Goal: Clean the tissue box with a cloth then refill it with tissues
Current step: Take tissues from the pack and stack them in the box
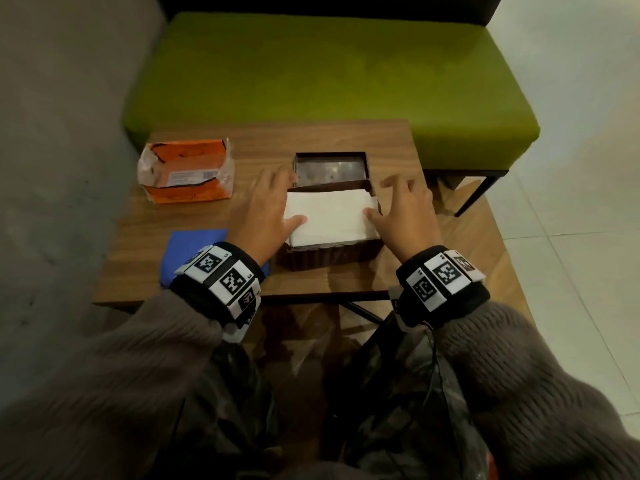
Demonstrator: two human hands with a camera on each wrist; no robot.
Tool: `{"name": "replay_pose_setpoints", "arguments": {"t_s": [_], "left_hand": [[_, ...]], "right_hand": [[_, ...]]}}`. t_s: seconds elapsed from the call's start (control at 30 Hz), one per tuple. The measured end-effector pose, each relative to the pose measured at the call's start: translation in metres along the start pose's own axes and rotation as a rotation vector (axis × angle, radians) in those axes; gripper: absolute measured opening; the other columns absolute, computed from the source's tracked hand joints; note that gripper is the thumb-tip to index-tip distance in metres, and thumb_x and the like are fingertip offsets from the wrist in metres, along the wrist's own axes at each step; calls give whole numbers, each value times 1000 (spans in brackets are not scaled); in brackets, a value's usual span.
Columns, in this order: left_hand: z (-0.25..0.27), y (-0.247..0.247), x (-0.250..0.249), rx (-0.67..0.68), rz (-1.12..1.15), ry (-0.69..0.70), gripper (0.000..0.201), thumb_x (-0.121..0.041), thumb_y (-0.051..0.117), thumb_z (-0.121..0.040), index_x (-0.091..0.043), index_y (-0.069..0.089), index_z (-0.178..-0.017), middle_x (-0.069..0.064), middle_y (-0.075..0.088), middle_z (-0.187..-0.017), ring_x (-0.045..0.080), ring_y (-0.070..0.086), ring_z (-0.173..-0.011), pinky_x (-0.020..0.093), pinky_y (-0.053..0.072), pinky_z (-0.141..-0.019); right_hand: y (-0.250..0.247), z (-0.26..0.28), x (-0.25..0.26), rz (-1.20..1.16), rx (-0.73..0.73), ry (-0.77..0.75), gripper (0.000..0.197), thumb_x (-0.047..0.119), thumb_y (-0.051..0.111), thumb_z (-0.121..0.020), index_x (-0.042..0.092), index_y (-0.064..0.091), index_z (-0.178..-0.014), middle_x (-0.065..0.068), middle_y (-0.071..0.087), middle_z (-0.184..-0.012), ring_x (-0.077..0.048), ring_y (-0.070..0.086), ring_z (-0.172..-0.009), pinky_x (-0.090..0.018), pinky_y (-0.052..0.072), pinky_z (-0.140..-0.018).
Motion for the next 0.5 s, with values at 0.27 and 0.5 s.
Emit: {"name": "replay_pose_setpoints", "arguments": {"t_s": [0.27, 0.5], "left_hand": [[9, 23, -4, 276, -213, 102, 20, -34, 55, -89, -23, 63, -104, -3, 60, -110, 20, 39, -112, 39, 27, -88], [11, 7, -5, 113, -87, 164, 24, -36, 59, -86, -25, 63, -107, -3, 53, -107, 19, 40, -105, 34, 31, -86]], "right_hand": [[34, 15, 39, 164, 287, -298, 45, 39, 59, -91, 27, 50, -134, -6, 45, -137, -26, 40, -128, -38, 40, -101], [44, 20, 39, 324, 307, -324, 49, 50, 46, -95, 30, 46, -140, -9, 37, -149, -28, 30, -139, -46, 23, -116]]}}
Point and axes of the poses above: each hand's wrist, its own z-axis away from the middle knuckle, its own y-axis out of the palm, x = y × z, the point moved 5 cm from there along -z, towards the middle knuckle
